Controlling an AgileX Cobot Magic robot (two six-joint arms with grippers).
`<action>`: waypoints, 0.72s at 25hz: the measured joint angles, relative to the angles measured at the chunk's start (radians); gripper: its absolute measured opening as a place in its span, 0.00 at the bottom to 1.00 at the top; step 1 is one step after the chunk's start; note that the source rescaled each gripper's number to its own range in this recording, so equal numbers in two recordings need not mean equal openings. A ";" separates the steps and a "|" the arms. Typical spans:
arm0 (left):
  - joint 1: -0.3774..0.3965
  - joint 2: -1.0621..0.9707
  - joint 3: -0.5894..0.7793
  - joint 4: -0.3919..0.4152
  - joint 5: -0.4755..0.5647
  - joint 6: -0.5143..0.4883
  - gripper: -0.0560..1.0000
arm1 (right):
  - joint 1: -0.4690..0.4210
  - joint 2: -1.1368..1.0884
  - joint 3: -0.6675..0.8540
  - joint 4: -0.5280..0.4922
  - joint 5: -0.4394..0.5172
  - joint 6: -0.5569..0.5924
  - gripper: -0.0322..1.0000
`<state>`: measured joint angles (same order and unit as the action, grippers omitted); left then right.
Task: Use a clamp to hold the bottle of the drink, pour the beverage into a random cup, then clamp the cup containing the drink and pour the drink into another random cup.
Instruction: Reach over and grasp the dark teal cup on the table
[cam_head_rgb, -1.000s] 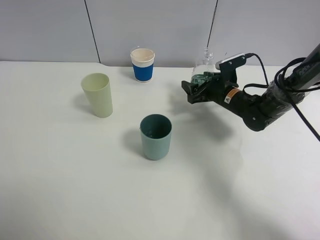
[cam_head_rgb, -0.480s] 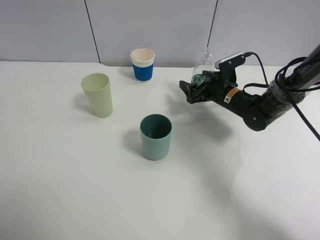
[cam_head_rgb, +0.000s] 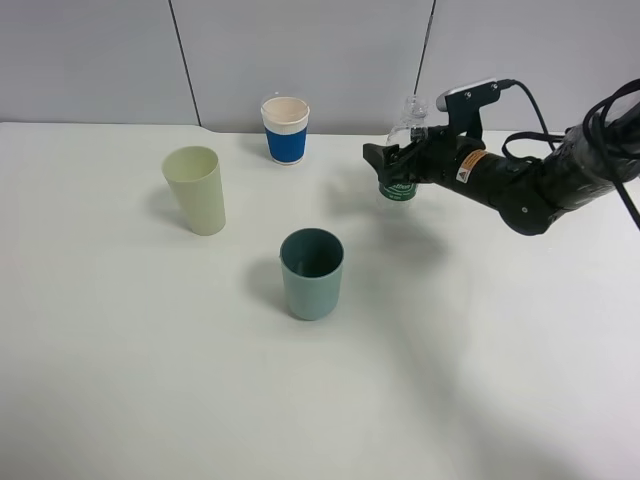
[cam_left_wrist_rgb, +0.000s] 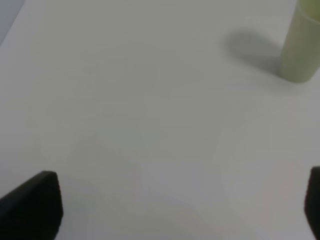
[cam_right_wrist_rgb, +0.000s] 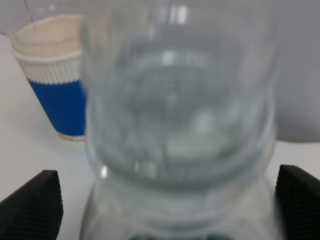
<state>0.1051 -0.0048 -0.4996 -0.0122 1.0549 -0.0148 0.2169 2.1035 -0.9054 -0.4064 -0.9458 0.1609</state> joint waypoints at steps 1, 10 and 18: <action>0.000 0.000 0.000 0.000 0.000 0.000 0.96 | 0.000 -0.020 0.001 -0.001 0.015 0.002 0.68; 0.000 0.000 0.000 0.000 0.000 0.000 0.96 | 0.001 -0.219 0.002 -0.056 0.168 0.077 0.69; 0.000 0.000 0.000 0.000 0.000 0.000 0.96 | 0.032 -0.443 0.003 -0.074 0.456 0.144 0.69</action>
<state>0.1051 -0.0048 -0.4996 -0.0122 1.0549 -0.0148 0.2488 1.6600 -0.9024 -0.4809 -0.4900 0.3052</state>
